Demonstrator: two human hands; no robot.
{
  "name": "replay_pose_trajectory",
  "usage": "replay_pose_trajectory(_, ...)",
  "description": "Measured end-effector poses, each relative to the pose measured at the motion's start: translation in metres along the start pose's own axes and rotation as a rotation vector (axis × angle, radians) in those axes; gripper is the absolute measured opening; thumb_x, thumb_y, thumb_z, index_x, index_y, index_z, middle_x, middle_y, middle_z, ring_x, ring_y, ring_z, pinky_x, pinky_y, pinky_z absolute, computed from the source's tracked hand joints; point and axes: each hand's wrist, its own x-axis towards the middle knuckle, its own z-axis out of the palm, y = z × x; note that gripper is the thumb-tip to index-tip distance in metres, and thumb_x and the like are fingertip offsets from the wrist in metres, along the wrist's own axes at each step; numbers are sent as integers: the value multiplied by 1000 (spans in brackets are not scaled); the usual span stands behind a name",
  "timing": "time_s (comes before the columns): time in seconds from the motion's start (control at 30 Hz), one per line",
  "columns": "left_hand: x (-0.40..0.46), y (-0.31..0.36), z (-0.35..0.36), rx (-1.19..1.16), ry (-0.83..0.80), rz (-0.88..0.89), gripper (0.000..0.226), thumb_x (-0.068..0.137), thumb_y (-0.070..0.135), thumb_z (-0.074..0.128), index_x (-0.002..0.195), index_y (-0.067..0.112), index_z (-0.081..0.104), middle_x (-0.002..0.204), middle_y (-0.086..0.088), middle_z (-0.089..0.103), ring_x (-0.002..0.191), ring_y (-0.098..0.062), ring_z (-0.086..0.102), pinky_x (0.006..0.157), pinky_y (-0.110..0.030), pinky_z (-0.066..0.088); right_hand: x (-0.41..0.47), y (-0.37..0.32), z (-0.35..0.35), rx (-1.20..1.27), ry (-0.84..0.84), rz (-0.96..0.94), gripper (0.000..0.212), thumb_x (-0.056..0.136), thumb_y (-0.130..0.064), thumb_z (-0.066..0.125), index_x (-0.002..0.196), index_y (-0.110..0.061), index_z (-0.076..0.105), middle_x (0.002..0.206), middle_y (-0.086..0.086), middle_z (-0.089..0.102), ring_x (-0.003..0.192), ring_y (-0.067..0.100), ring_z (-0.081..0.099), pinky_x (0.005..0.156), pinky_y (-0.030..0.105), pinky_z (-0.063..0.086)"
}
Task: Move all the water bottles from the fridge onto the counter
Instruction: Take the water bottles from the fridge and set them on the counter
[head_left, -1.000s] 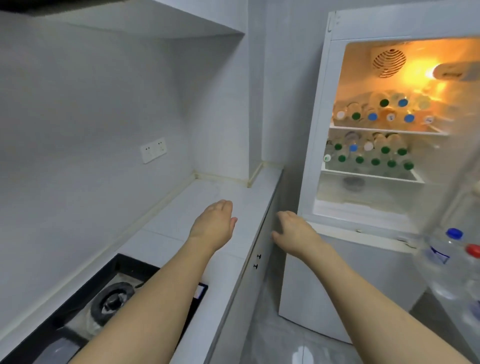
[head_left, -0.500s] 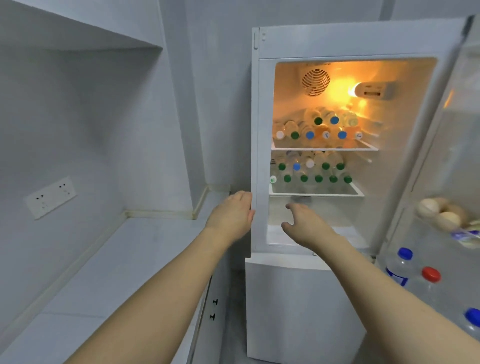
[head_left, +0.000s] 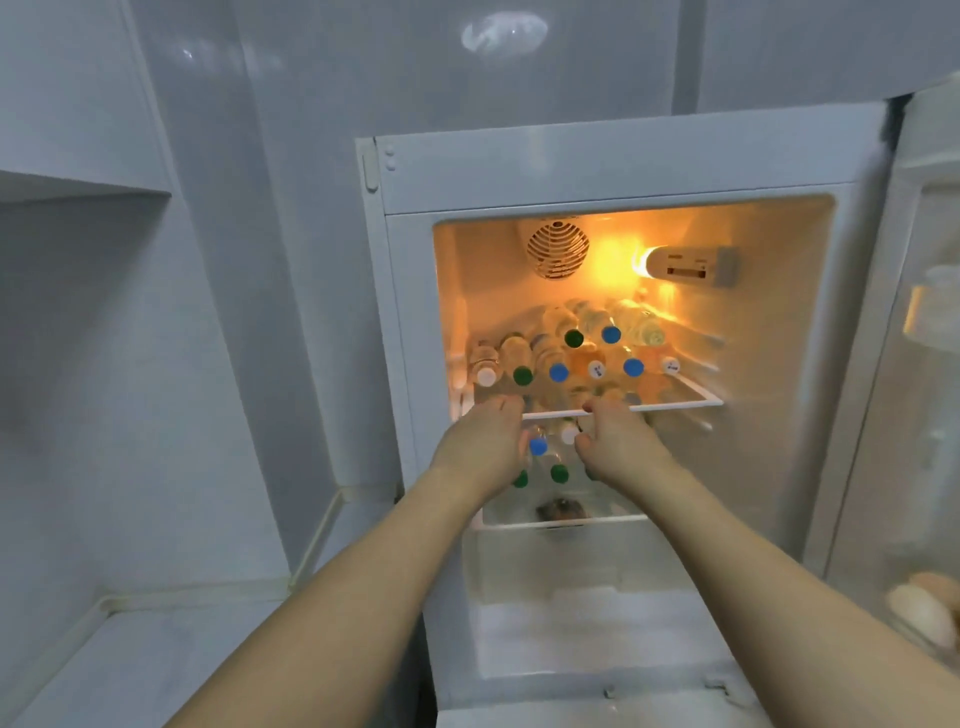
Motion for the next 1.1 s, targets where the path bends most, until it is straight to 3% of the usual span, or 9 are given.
replay_pose_trajectory(0.07, 37, 0, 10, 14, 0, -3, 18, 97, 26, 49, 110, 13, 51, 109, -6, 57, 82, -19, 47, 64, -33, 37, 32, 11, -4, 6, 51, 6, 30, 93, -19, 50, 122, -10, 52, 120, 10, 57, 106, 31, 57, 83, 37, 46)
replay_pose_trajectory(0.2, 103, -1, 31, 25, 53, 51, 34, 94, 27, 52, 125, 16, 44, 113, -8, 54, 88, -26, 60, 64, -34, 45, 93, 32, -10, 9, 143, 50, 31, 95, -22, 47, 124, -13, 51, 123, 9, 57, 105, 28, 58, 79, 36, 45)
replay_pose_trajectory(0.37, 175, 3, 58, 144, 31, 60, 36, 95, 30, 50, 126, 11, 46, 111, -10, 60, 94, -28, 61, 68, -35, 44, 165, 57, -11, 46, 183, 77, 39, 93, -19, 51, 131, -13, 48, 129, 11, 52, 108, 29, 57, 82, 36, 46)
replay_pose_trajectory(0.57, 238, 1, 99, 181, 43, 69, 40, 95, 27, 52, 130, 10, 44, 119, -10, 61, 101, -29, 62, 76, -39, 53, 233, 85, 2, -56, 113, 132, 40, 94, -24, 50, 129, -9, 38, 117, 16, 60, 103, 34, 60, 73, 33, 41)
replay_pose_trajectory(0.7, 260, -6, 115, 202, 51, 103, 47, 97, 24, 50, 139, 8, 37, 135, -13, 51, 117, -30, 55, 83, -39, 50, 253, 89, 13, -109, 138, 103, 41, 95, -27, 50, 128, -8, 37, 113, 16, 62, 100, 36, 62, 71, 35, 43)
replay_pose_trajectory(0.87, 274, -12, 126, 189, -11, 123, 52, 101, 27, 45, 147, 12, 27, 159, -14, 21, 135, -35, 40, 96, -45, 46, 271, 95, 29, -210, 202, 103, 46, 98, -31, 47, 139, -15, 30, 114, 11, 61, 99, 33, 64, 67, 34, 42)
replay_pose_trajectory(1.03, 272, -21, 138, 223, 112, 161, 42, 101, 27, 46, 141, 15, 36, 158, -11, 26, 135, -30, 42, 89, -41, 51, 271, 101, 40, -218, 280, 57, 63, 99, -40, 47, 150, -19, 18, 113, 8, 63, 96, 30, 66, 65, 33, 43)
replay_pose_trajectory(1.1, 271, -22, 138, 249, 146, 193, 39, 97, 25, 55, 132, 12, 45, 153, -17, 35, 129, -34, 49, 81, -42, 54, 270, 101, 40, -189, 295, 62, 65, 100, -39, 47, 153, -20, 16, 113, 7, 66, 97, 29, 67, 68, 33, 47)
